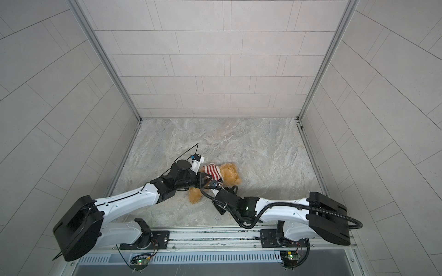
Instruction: Dress the teddy bear
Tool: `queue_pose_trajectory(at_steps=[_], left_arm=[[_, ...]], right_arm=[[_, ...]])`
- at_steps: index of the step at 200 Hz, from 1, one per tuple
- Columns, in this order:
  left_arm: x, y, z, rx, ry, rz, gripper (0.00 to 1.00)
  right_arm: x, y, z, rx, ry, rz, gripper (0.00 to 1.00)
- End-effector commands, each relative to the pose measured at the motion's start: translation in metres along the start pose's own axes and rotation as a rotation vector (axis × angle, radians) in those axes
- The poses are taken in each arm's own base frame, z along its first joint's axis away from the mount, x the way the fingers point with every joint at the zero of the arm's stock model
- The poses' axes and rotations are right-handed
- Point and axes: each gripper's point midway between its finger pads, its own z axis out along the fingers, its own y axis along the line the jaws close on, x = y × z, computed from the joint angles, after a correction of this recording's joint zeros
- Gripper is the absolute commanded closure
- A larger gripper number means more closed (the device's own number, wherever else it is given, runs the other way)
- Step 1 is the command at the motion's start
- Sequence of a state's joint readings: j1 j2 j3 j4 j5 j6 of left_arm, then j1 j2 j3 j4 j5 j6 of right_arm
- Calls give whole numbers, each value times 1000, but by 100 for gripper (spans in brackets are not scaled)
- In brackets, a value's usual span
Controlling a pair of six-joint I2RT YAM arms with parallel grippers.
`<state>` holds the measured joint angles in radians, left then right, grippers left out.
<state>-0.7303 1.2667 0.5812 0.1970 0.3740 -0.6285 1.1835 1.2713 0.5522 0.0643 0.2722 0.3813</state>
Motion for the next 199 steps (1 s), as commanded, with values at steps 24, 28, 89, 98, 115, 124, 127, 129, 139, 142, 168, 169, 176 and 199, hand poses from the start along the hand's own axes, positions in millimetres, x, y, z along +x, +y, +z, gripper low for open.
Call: queue_pose_trajectory(at_steps=[24,28,89,98,115,124,127,129,139,142,168,169,176,199], left_arm=[[-2,-3,-2,23,-15,1,100],[-2,-3,-3,24,-16,1,100],[-2,-3,-5,22,-20,7,100],[-3,-3,-5,20,-21,8,100],[-3,-1,-7,14,-23,9,100],[-4,0,-9,10,-28,8,100],[-3,2,-9,7,-27,6,100],[-3,2,-9,6,-29,6,100],[-4,4,-11,0,-31,4,100],[-5,4,-11,-1,-32,5,100],[-9,9,-15,-16,-43,3,100],[-8,10,-15,-16,-43,3,100],[-9,11,-16,-21,-46,4,100],[-11,11,-17,-31,-42,18,100]], right_arm=[[-9,-26,5,112,-5,102,48],[-9,-26,5,115,-4,103,46],[-8,-36,17,142,11,145,46],[-7,-41,19,157,18,151,53],[-6,-47,16,181,22,163,65],[-7,-48,12,183,19,164,71],[-8,-49,10,183,15,166,74],[-8,-49,9,184,15,165,75],[-11,-51,4,183,7,163,84],[-12,-51,2,183,6,162,86],[-24,-53,-17,162,-26,151,100],[-25,-53,-18,161,-27,151,100],[-27,-53,-23,154,-33,145,100],[-49,-47,-41,94,-81,142,100]])
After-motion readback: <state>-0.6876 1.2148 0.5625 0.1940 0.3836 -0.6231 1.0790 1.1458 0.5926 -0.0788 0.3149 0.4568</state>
